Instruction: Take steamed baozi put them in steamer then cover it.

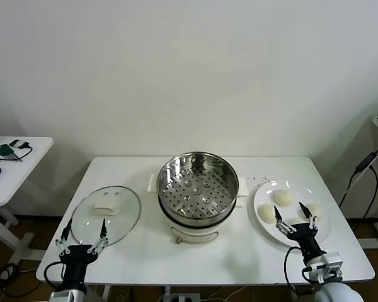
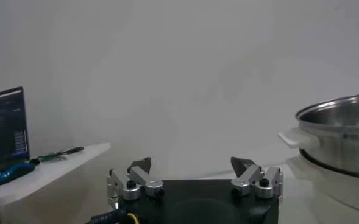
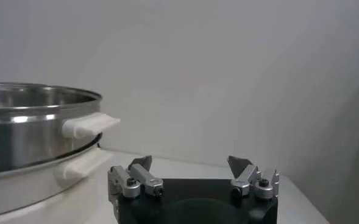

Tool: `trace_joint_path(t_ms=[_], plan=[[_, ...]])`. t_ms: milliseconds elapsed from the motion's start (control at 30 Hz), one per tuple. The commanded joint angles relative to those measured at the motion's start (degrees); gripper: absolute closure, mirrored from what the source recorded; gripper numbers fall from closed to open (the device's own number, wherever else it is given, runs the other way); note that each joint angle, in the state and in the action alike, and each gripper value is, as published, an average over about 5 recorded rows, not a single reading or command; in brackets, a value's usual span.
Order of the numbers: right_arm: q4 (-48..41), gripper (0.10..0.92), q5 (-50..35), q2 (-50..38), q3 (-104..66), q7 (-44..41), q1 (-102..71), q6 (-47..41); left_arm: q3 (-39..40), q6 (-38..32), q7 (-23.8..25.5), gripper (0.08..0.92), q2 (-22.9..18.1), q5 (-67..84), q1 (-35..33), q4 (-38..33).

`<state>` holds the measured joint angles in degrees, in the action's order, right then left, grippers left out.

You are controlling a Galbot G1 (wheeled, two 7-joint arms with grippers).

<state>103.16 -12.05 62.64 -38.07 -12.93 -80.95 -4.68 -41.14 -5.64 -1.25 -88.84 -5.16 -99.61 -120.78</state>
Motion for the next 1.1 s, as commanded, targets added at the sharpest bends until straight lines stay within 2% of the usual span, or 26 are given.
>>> trace_joint_path(t_ms=[33, 267, 367, 467, 633, 767, 1100], plan=[[-0.7, 0.203, 2.4, -8.1, -0.2, -6.4, 3.7, -7.7, 0.2, -0.6, -0.7, 0.177, 0.6, -0.8, 0.3, 0.1], [-9.7, 0.203, 7.2, -29.1, 6.6, -27.2, 14.7, -13.7, 0.9, -0.8, -1.1, 0.177, 1.3, -1.4, 0.6, 0.2], [-15.8, 0.203, 11.7, -34.5, 14.8, -37.5, 25.2, -12.8, 1.0, -0.7, -1.2, 0.177, 1.4, -1.4, 0.9, 0.5], [-23.5, 0.203, 16.8, -37.2, 27.3, -45.9, 40.1, -8.2, 0.9, -0.7, -1.4, 0.177, 1.6, -1.2, 1.2, 1.0], [-34.8, 0.203, 24.8, -35.7, 51.2, -55.7, 65.8, 0.2, 0.4, -0.6, -1.6, 0.177, 2.0, -0.9, 1.4, 1.5], [-40.8, 0.203, 29.4, -31.6, 65.1, -59.2, 79.3, 2.9, 0.3, -0.4, -1.6, 0.177, 2.3, -0.8, 1.6, 1.9], [-54.9, 0.203, 32.8, -19.0, 72.1, -60.8, 84.6, 4.1, -0.5, 0.0, -1.7, 0.177, 2.2, -0.5, 1.8, 2.0]])
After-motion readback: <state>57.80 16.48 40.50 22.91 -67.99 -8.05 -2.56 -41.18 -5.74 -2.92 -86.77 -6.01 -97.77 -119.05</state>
